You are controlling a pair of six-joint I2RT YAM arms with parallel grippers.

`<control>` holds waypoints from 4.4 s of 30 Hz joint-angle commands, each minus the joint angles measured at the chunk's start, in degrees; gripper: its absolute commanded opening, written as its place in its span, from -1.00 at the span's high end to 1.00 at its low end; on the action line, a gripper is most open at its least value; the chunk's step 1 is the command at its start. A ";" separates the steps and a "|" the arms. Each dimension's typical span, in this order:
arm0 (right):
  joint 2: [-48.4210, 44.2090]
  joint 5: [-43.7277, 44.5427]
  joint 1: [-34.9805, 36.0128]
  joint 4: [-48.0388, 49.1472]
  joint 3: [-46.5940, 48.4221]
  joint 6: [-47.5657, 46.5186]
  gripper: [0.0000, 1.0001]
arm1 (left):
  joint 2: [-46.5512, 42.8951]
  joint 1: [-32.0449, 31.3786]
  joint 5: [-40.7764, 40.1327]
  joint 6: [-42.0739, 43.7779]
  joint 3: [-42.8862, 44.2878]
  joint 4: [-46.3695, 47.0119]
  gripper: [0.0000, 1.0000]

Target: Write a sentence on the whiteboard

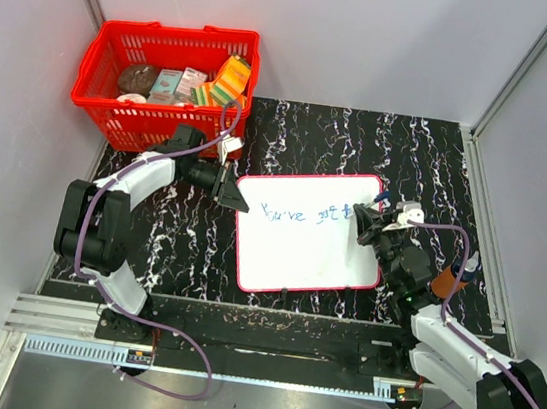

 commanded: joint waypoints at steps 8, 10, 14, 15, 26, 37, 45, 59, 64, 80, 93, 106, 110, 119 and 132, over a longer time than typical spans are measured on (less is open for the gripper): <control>-1.06 8.37 -0.29 -5.12 0.81 -2.32 1.00 | -1.97 0.20 -14.05 7.18 0.11 3.88 1.00; -0.97 8.28 -0.29 -4.51 1.34 -2.76 1.00 | -1.97 0.29 -14.13 7.18 0.11 3.79 1.00; -3.43 3.82 -0.29 -2.40 1.52 -2.85 1.00 | -2.06 0.20 -14.22 7.18 0.11 3.79 1.00; -4.04 3.10 -0.29 -2.22 1.78 -2.85 1.00 | -2.06 0.20 -14.31 7.18 0.02 3.88 1.00; -0.72 7.05 -0.29 -1.34 6.43 -5.92 1.00 | -1.97 0.20 -14.31 7.27 0.19 3.79 1.00; 5.09 7.84 -0.37 2.61 10.04 -6.19 1.00 | -1.88 0.20 -14.22 7.01 0.28 3.79 1.00; 6.41 8.02 -0.37 2.53 9.17 -6.71 1.00 | -2.06 0.20 -14.31 7.09 0.28 3.79 1.00; 1.84 6.35 -0.37 -0.98 4.42 -4.69 1.00 | -2.06 0.20 -14.57 7.09 0.19 3.79 1.00; 0.17 5.47 -0.37 -2.13 3.10 -3.03 1.00 | -2.06 0.20 -14.57 7.09 0.19 3.79 1.00; -3.61 3.36 -0.37 -5.73 0.28 0.05 1.00 | -2.14 0.20 -14.66 7.00 0.11 3.79 1.00; 2.28 7.58 -0.46 -1.34 4.85 -3.72 1.00 | -2.06 0.11 -14.66 7.00 0.19 3.88 1.00; 1.58 10.92 -0.37 -2.57 5.30 -4.69 1.00 | -2.06 0.11 -14.66 6.92 0.37 3.79 1.00; 0.09 9.87 -0.37 -4.41 4.77 -4.52 1.00 | -2.06 0.11 -14.75 7.00 0.37 3.79 1.00; -2.73 7.67 -0.37 -7.66 2.75 -3.02 1.00 | -1.97 0.11 -14.84 6.92 0.37 3.79 1.00; -5.28 7.49 -0.37 -7.40 5.46 -3.90 1.00 | -2.14 0.11 -15.10 7.00 0.28 3.79 1.00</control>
